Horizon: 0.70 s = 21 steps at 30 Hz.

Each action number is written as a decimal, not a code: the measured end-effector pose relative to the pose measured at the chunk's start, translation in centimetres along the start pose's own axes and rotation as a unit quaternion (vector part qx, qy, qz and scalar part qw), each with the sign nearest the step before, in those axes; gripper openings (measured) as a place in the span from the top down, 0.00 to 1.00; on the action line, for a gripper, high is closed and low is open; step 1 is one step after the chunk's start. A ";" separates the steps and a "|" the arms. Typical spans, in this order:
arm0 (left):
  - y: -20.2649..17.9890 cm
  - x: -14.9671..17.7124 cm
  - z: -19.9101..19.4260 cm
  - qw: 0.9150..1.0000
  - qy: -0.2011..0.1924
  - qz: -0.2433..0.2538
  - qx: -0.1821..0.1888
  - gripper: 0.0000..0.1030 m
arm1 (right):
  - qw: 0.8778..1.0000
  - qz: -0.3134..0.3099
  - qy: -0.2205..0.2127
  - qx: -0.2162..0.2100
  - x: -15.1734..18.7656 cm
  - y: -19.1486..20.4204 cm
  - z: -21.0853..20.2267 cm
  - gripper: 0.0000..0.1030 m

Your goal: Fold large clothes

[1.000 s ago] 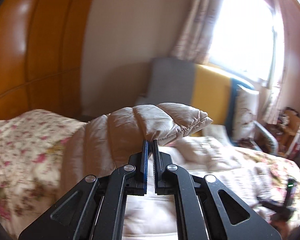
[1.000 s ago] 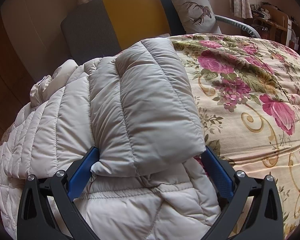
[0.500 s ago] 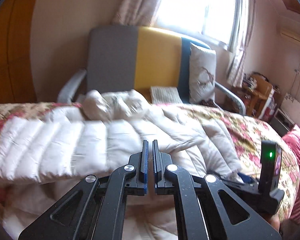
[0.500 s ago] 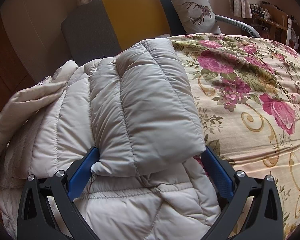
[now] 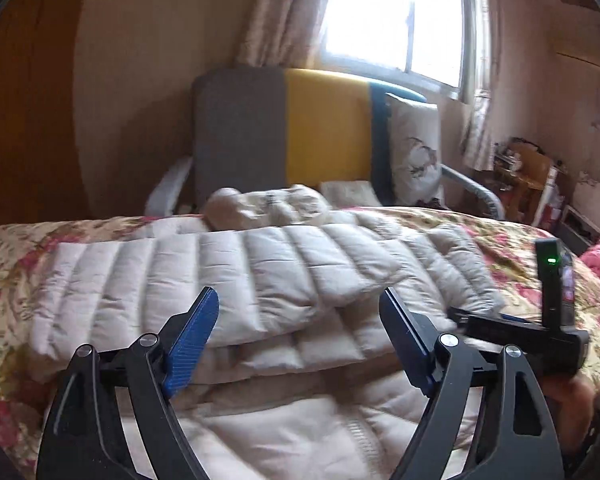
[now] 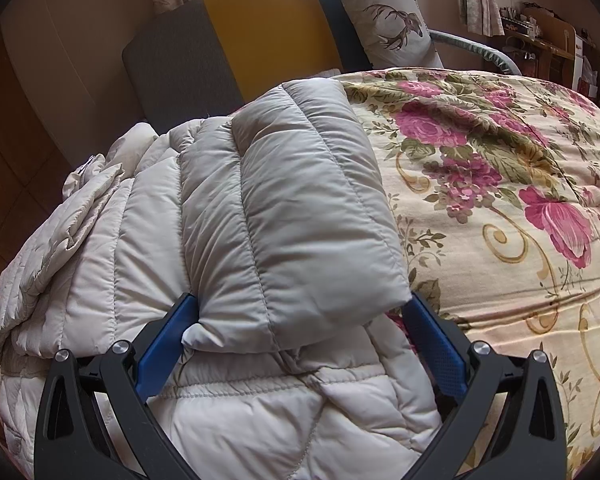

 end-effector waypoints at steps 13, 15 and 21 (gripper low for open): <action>12.7 6.0 -3.4 0.975 -0.034 -0.173 -0.133 0.21 | 0.985 -0.060 -0.082 -0.143 -2.5 8.7 -5.2 0.06; 12.5 5.9 -3.4 0.977 -0.033 -0.167 -0.130 0.21 | 0.987 -0.050 -0.012 -0.155 -3.5 10.9 -2.2 0.20; 13.8 6.2 -2.5 0.970 -0.020 -0.212 -0.114 0.20 | 0.976 -0.012 0.050 -0.210 -4.0 15.5 3.1 0.85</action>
Point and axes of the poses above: each gripper's, at about its wrist camera, not at the fingertips, and z roughly the way its jaws point, y to its left, x to its underside, the point moved 2 cm from there along z, roughly the way its jaws point, and after that the axes turned 1 degree about x, right-handed, at the moved point
